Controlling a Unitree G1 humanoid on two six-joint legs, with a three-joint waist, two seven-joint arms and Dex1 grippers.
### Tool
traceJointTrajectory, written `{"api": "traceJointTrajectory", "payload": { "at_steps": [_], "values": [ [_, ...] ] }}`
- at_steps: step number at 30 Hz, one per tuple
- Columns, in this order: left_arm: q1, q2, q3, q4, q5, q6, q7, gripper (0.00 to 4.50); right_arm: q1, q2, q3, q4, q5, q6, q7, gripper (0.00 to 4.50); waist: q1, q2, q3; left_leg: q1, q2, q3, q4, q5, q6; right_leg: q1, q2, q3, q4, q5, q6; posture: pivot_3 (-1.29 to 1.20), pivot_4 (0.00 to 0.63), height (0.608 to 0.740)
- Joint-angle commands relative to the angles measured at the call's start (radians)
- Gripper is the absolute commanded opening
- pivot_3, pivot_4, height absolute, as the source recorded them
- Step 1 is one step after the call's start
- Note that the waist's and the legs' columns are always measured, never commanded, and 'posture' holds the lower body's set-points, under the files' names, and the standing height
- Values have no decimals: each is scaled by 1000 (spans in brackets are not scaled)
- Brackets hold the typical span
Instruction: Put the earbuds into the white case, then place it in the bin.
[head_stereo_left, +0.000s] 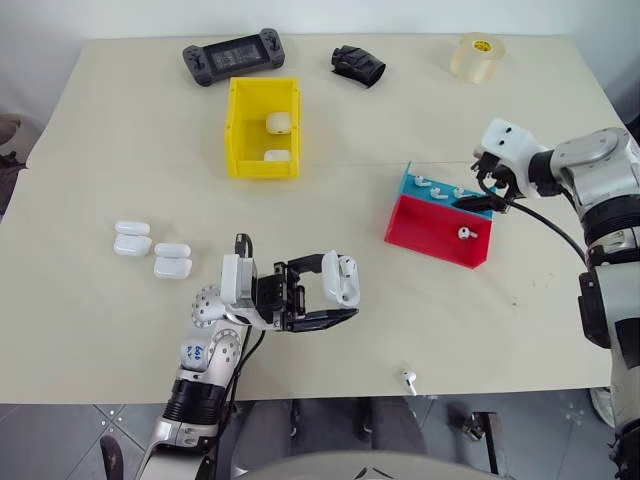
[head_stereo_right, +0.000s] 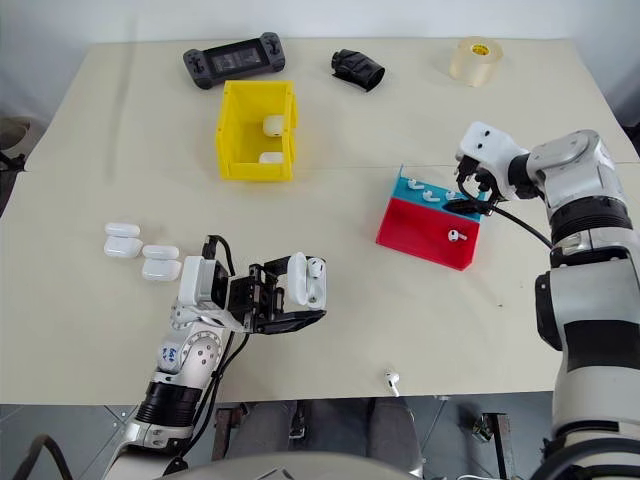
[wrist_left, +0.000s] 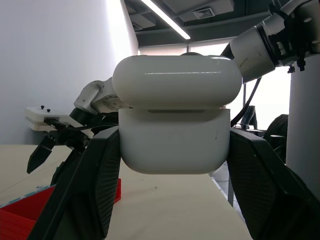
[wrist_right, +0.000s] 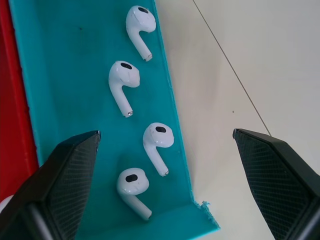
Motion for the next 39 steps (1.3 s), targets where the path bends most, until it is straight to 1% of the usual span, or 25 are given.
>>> {"api": "traceJointTrajectory", "payload": {
  "at_steps": [1, 3, 6, 8, 10, 15, 22, 25, 30, 38, 39],
  "values": [
    [-1, 5, 1, -33, 2, -20, 4, 2928, -64, -20, -57, -1, 26, 20, 18, 4453, 0, 0, 0, 0, 0, 0, 0, 0, 0, 0, 0, 0, 0, 0, 0, 0, 150, 740],
    [0, 10, 5, -24, 0, -24, 0, 2928, -103, -26, -92, -10, 59, 94, 83, 4453, -1, 1, 1, 0, 0, 0, 0, 0, 0, 0, 0, 0, 0, 0, 0, 0, 150, 740],
    [6, 16, 10, -15, -4, -31, -9, 2928, -116, -37, -90, -51, 66, 192, 207, 4453, -1, 2, 1, 0, 1, 0, 0, 0, 0, 0, 0, 0, 0, 0, 0, 0, 150, 740],
    [11, 16, 10, -9, -6, -35, -16, 2928, -92, -36, -77, -126, 73, 281, 292, 4453, 1, 2, 1, 0, 2, 0, 0, 0, 0, 0, 0, 0, 0, 0, 0, 0, 150, 740],
    [15, 14, 8, -4, -7, -40, -21, 2928, -46, -31, -68, -219, 78, 356, 335, 4453, 2, 2, 1, 0, 1, 0, 0, 0, 0, 0, 0, 0, 1, 0, 0, 0, 150, 740],
    [8, 10, 8, 8, -10, -38, -33, 2928, 70, -10, -57, -361, 67, 409, 295, 4453, 2, 2, 1, 0, -1, -1, 0, 0, 0, 0, 0, 0, 1, 0, 0, 0, 150, 740],
    [-6, 12, 16, 22, -12, -35, -43, 2928, 128, 6, -44, -408, 62, 397, 265, 4453, 1, 2, 1, 0, -1, -1, 1, 0, 0, 0, 0, 0, 2, 0, 0, 0, 150, 740],
    [-7, 12, 17, 22, -12, -36, -43, 2928, 132, 12, -40, -412, 63, 393, 262, 3869, 1, 2, 1, 0, -1, -1, 1, 0, -1, 0, 0, 0, 2, 0, 0, 0, 150, 740],
    [-3, 12, 17, 17, -12, -34, -39, 2928, 131, 13, -33, -401, 59, 374, 264, 2221, 1, 2, 1, 0, -1, -1, 1, 0, -1, 0, 0, 0, 2, 0, 0, 0, 150, 740],
    [-5, 14, 17, 9, -13, -29, -32, 2928, 123, 24, -27, -383, 59, 347, 251, 2221, 1, 2, 1, 0, -1, -1, 1, 0, -1, 0, 0, 0, 2, 0, 0, 0, 150, 740],
    [-6, 14, 17, 8, -13, -29, -31, 2928, 123, 25, -27, -382, 59, 345, 250, 2043, 1, 2, 1, 0, -1, -1, 1, 0, -1, 0, 0, 0, 3, 0, 0, 0, 150, 740]
  ]
}}
